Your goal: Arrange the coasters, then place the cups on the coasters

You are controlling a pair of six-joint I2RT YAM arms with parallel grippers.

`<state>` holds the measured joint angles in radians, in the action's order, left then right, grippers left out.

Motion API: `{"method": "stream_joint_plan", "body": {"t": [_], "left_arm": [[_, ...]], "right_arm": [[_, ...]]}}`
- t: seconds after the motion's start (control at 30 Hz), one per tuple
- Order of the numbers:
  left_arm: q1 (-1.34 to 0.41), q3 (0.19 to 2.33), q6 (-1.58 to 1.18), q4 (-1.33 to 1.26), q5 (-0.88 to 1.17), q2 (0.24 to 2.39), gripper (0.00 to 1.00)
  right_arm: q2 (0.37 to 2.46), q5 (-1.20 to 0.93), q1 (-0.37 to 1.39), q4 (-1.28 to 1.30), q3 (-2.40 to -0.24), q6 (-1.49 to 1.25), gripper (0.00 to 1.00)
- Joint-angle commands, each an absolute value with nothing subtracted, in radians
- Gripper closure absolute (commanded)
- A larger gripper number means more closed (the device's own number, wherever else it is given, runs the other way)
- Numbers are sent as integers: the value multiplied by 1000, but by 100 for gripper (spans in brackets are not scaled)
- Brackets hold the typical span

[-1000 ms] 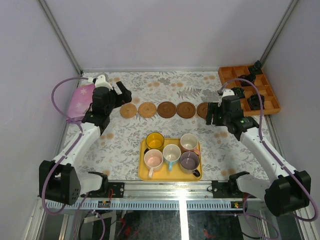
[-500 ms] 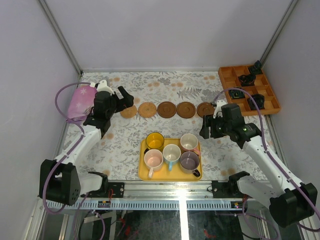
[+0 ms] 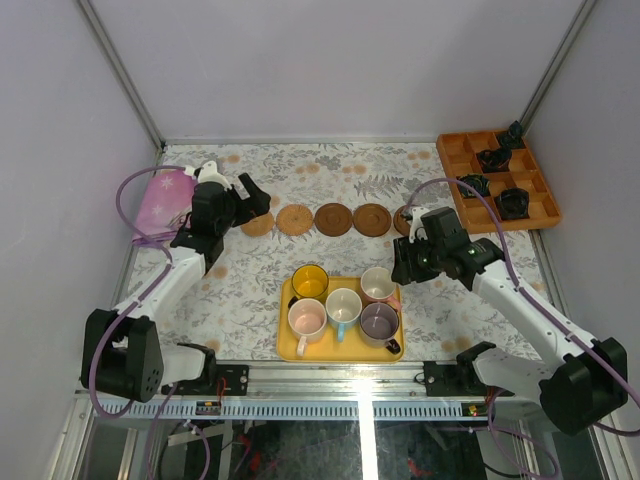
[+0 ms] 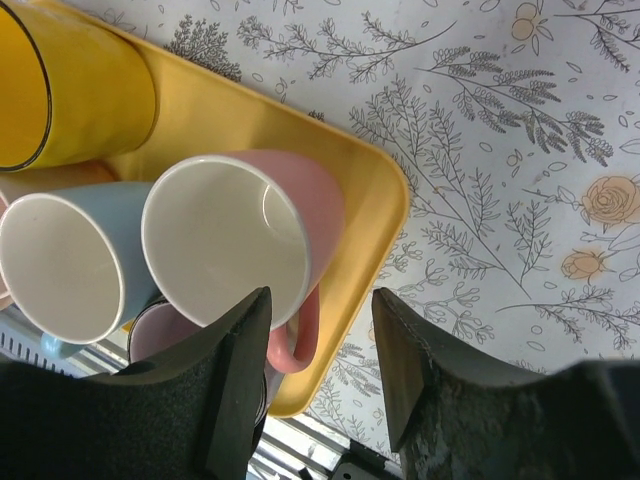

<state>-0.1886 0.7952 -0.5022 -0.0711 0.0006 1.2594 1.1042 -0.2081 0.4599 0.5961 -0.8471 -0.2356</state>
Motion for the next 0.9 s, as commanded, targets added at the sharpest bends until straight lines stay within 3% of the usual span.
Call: {"method": "stream_joint_plan", "body": {"t": [0.0, 0.37, 0.87], "left_arm": [[-184, 800, -504, -111, 8, 1268, 0], [-184, 842, -502, -88, 42, 1333, 0], [-186, 861, -472, -77, 27, 1345, 0]], "right_arm": [[1066, -222, 478, 666, -898, -257, 48], [1010, -226, 505, 784, -879, -354, 48], [1134, -134, 521, 565, -873, -369, 49]]}}
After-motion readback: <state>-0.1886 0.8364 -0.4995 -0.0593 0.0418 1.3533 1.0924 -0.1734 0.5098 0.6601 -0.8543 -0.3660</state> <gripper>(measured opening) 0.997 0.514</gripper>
